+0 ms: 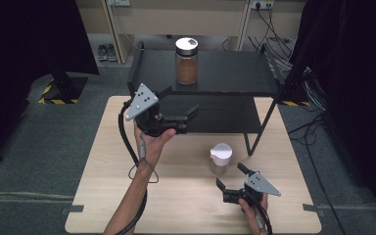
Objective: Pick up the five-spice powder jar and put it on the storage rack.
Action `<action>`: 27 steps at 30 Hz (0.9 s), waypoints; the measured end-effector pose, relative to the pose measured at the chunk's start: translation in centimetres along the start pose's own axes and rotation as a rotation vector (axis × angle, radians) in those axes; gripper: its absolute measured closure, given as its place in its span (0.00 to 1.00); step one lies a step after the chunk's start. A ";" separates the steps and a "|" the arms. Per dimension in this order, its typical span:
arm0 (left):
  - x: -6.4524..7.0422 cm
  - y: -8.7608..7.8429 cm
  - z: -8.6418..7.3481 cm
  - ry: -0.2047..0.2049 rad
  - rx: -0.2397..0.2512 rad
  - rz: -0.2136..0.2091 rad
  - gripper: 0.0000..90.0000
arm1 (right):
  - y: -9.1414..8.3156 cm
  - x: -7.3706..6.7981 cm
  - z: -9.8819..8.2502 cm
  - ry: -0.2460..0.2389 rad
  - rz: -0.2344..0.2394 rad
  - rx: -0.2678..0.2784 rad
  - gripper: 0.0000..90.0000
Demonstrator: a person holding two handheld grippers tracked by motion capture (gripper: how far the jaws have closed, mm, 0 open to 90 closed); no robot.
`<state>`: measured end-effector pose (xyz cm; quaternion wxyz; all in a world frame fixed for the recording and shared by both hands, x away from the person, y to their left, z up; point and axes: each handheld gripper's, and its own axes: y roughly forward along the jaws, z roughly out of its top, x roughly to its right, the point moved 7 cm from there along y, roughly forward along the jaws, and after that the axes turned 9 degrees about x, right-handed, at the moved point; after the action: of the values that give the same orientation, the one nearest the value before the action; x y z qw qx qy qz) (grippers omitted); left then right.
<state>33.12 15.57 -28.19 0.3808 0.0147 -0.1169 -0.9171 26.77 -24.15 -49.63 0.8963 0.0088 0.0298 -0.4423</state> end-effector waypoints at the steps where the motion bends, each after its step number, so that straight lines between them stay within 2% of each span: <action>1: 0.1 -0.2 -0.4 0.002 0.000 0.002 0.00 | 0.0 0.0 0.0 -0.001 0.000 0.000 0.01; 7: 0.7 -1.6 -2.6 0.009 0.011 0.019 0.00 | 0.0 0.0 0.0 0.000 0.000 -0.002 0.01; 12: 0.8 -2.5 -4.3 -0.007 0.017 0.024 0.00 | 0.0 0.0 0.0 -0.001 -0.002 0.000 0.01; 22: 1.4 -4.1 -7.0 0.009 0.003 0.040 0.00 | 0.0 0.0 0.0 0.000 0.000 -0.002 0.01; 27: 1.6 -5.1 -8.8 -0.001 0.002 0.039 0.00 | 0.0 -0.1 0.0 -0.002 0.000 -0.002 0.01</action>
<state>29.44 16.16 -37.78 0.3986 0.0122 -0.1183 -0.9094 26.74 -24.09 -49.63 0.8963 0.0075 0.0296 -0.4424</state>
